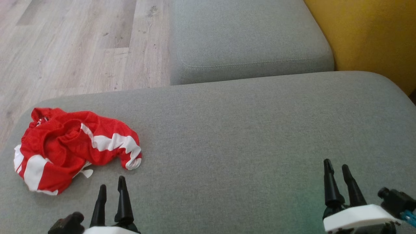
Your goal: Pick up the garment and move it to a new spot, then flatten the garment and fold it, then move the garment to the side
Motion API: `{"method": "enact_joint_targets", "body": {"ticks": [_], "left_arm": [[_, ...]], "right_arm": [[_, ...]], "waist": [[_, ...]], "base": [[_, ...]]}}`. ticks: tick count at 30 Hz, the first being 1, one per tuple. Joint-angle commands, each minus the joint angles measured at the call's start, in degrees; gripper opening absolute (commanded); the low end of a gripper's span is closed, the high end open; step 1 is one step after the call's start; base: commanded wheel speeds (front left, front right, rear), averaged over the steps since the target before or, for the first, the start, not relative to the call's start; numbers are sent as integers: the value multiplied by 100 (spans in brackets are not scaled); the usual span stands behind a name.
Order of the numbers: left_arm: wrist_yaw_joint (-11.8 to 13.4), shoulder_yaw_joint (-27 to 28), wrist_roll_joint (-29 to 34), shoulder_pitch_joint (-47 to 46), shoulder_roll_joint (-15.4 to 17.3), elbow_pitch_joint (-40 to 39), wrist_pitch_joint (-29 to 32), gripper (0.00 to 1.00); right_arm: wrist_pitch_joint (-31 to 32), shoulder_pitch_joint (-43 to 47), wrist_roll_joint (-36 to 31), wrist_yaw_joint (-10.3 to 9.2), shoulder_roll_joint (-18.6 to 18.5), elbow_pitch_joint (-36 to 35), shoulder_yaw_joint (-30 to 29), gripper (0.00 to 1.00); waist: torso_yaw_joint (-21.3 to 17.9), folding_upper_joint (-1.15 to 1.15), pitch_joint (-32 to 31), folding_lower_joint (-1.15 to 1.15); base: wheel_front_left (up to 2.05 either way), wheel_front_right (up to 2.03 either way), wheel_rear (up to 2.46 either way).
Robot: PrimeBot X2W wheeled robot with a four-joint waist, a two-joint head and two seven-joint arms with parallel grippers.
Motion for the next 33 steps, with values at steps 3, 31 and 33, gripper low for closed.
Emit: {"method": "enact_joint_targets", "body": {"ticks": [3,31,33], "left_arm": [[35,9,450,-115,34,-296,-149,100],[227,-294,2277,210,43,-607,-607,100],[242,-322,2411,228,43,-631,-641,100]], "right_arm": [[-167,-81,-450,-3,-36,-277,191,100],[-623,205,-2367,-4,-44,-548,458,100],[-657,244,-2504,-4,-45,-563,455,100]], "waist": [[-5,0,-32,0],[-18,0,-252,0],[-8,0,-275,0]], "base": [[0,0,0],[0,0,0],[0,0,0]]}}
